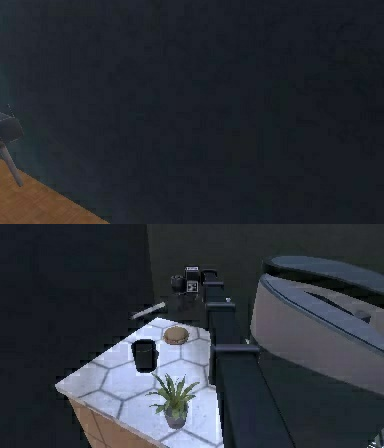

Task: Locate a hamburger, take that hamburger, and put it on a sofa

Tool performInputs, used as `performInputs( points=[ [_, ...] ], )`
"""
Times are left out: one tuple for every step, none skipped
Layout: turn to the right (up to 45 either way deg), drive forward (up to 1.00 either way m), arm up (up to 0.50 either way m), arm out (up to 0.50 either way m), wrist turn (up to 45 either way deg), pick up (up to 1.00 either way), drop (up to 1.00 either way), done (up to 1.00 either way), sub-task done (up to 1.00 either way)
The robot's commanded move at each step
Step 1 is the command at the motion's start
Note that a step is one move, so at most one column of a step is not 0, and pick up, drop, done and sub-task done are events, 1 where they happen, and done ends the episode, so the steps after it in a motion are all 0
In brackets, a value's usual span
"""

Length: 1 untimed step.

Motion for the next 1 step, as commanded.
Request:
performInputs(
  points=[
    [0.0,0.00,0.00,0.00,36.0,0.00,0.00,0.00,0.00]
  ],
)
